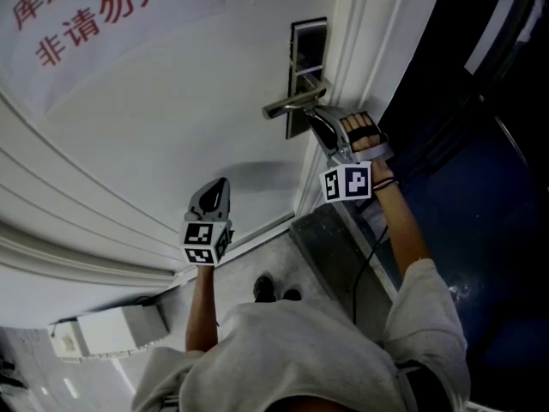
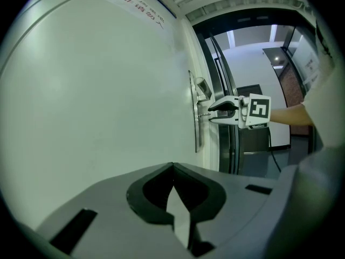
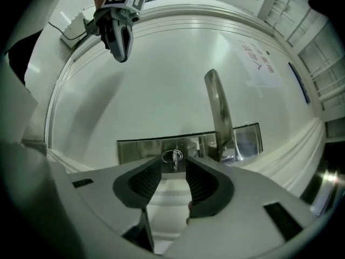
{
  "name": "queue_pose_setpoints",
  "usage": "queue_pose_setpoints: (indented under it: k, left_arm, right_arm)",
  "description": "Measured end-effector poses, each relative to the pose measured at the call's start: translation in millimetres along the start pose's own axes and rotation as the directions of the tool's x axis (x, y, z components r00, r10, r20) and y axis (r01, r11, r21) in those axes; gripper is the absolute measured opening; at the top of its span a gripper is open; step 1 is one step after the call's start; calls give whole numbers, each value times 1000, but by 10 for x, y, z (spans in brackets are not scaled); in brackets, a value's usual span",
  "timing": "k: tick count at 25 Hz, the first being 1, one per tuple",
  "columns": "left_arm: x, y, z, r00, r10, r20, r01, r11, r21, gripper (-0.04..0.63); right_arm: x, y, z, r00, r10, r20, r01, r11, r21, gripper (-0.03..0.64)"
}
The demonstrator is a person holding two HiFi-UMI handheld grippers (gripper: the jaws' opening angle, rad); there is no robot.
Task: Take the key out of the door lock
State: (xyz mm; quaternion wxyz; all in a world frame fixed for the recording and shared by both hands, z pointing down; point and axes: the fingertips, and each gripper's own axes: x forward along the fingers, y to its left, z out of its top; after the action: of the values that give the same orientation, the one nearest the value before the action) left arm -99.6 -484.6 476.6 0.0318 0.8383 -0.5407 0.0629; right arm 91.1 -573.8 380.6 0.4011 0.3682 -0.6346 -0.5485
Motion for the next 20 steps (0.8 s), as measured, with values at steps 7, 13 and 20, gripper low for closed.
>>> queue_pose_setpoints:
  k: [7, 13, 20]
  left_arm:
    - [5, 15, -39, 1000, 0, -6, 0, 1000, -4, 17]
    - [4, 48, -50, 1000, 3, -6, -3, 1000, -10, 17]
    - [18, 53, -55, 1000, -1, -2, 1, 1000, -15, 17]
  right_arm:
    - [156, -22, 7, 1000, -26, -4, 26, 999, -29, 113]
    - [223, -13, 12, 999, -50, -14, 49, 997, -55, 60]
    - [233, -38, 11, 996, -85, -30, 83, 995, -58, 32]
